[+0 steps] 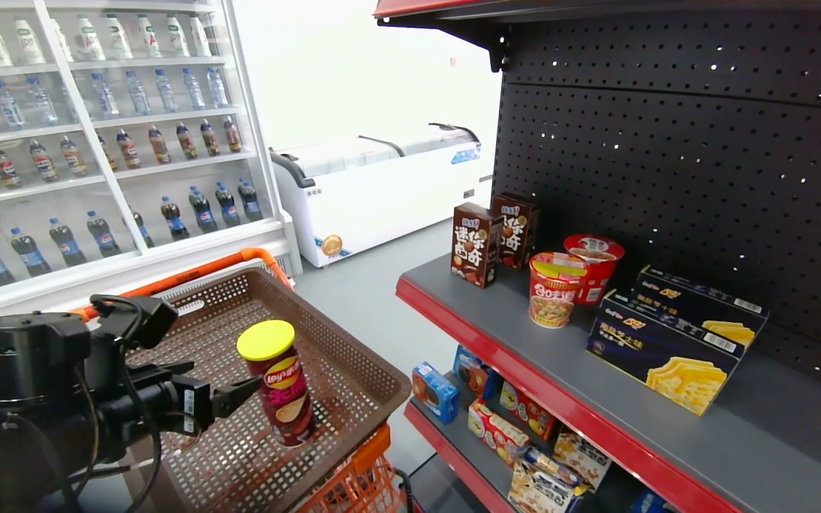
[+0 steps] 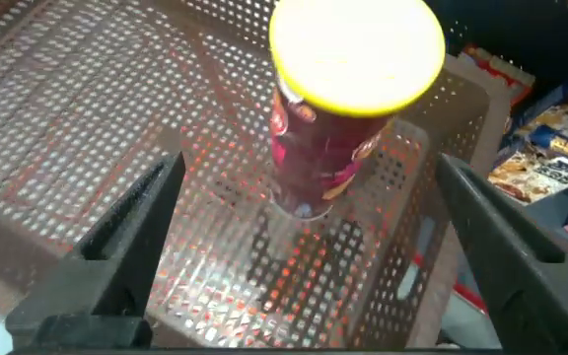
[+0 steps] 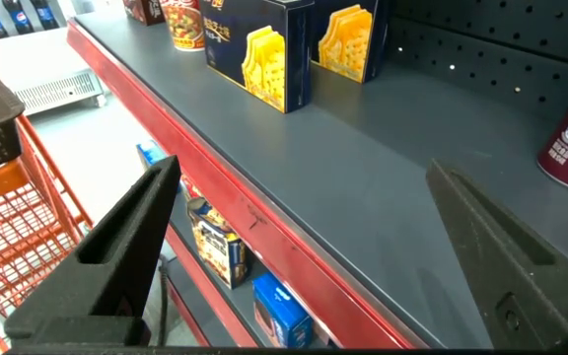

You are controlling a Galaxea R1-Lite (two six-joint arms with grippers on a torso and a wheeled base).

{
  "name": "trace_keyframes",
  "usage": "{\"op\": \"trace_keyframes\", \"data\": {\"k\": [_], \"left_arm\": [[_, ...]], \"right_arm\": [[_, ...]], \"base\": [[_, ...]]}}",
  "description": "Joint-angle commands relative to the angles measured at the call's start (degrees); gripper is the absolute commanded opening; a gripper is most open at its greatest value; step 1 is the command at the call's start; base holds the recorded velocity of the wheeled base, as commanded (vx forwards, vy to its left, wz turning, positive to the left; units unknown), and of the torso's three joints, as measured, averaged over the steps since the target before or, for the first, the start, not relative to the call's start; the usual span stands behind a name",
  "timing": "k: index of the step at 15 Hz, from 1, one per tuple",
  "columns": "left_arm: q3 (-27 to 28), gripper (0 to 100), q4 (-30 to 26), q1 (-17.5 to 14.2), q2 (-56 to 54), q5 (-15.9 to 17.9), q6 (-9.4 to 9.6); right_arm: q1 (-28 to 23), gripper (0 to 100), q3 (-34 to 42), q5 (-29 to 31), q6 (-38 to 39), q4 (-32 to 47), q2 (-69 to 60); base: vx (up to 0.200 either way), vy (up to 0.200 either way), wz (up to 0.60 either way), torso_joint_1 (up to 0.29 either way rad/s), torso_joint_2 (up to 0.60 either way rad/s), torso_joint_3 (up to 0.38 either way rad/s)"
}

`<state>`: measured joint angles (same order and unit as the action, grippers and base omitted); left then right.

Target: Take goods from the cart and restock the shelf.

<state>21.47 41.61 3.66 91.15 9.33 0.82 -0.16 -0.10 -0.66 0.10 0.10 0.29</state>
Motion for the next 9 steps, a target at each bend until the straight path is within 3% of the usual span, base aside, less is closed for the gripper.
{"op": "trace_keyframes", "data": {"k": [1, 3, 9], "left_arm": [[1.1, 100, 4.4, 1.0, 9.7, 0.0, -0.82], [0.9, 100, 11.0, 2.1, 14.1, 0.0, -2.31], [1.0, 100, 22.1, 4.2, 22.0, -3.7, -2.49]], "right_arm": [[0.0, 100, 0.0, 0.0, 0.0, 0.0, 0.0], [0.0, 100, 0.0, 0.0, 0.0, 0.0, 0.0], [0.0, 100, 0.0, 0.0, 0.0, 0.0, 0.0]], "base": [[0.000, 0.000, 0.00, 0.000, 0.00, 0.000], [0.000, 0.000, 0.00, 0.000, 0.00, 0.000], [0.000, 0.000, 0.00, 0.000, 0.00, 0.000]]}}
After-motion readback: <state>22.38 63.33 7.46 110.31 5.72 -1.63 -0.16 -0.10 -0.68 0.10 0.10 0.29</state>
